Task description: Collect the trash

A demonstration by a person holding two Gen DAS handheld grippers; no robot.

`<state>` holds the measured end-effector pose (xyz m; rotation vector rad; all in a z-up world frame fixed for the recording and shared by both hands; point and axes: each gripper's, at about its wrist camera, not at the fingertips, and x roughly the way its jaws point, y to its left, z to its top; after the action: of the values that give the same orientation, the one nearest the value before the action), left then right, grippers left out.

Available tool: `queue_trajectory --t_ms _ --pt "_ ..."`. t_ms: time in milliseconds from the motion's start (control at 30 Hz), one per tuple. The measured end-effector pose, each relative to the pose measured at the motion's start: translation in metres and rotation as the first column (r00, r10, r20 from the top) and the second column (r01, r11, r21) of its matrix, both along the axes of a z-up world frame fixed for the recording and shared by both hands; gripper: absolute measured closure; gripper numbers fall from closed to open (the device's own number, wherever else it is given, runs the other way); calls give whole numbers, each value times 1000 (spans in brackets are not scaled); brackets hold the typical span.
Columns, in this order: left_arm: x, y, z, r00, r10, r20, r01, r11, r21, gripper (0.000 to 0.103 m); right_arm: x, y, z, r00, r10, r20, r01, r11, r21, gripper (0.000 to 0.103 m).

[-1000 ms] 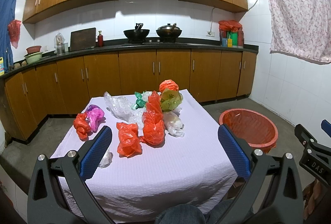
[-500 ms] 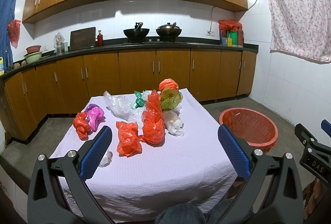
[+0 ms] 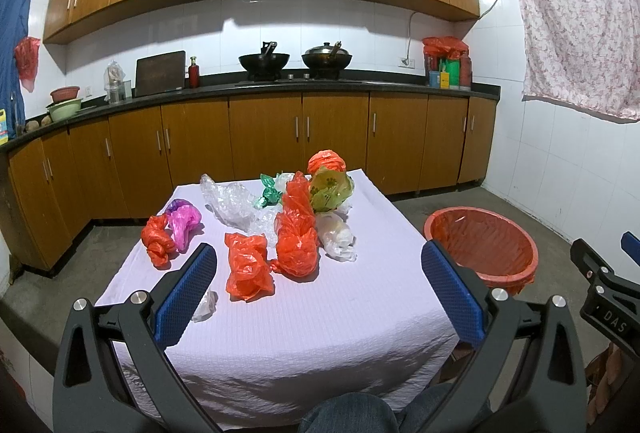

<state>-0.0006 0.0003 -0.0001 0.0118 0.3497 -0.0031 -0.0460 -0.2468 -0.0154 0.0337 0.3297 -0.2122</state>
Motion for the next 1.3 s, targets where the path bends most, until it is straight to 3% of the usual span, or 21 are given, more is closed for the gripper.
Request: queue_trajectory --t_ms 400,700,800,1033,1200,1300 --pt "-1 9 -11 1000 5 -15 -5 1000 -4 2 4 1 2 1000 -1 0 1 1000 2 4" --pt "12 44 -38 990 61 -127 -69 996 -61 2 12 3 -16 1000 9 -21 -9 1000 -2 4" --pt "13 68 -49 978 130 -161 -143 987 -68 2 22 8 -19 999 27 -47 -27 1000 0 4" --pt "34 114 -76 940 255 -228 -262 965 -4 2 33 19 -28 991 84 -104 -81 996 37 4" --pt "64 137 -92 922 244 -302 -270 962 -46 16 47 24 -29 985 102 -139 -96 994 52 4" --pt "81 150 -103 911 243 -334 -283 956 -77 19 57 26 -29 981 113 -158 -105 993 56 4"
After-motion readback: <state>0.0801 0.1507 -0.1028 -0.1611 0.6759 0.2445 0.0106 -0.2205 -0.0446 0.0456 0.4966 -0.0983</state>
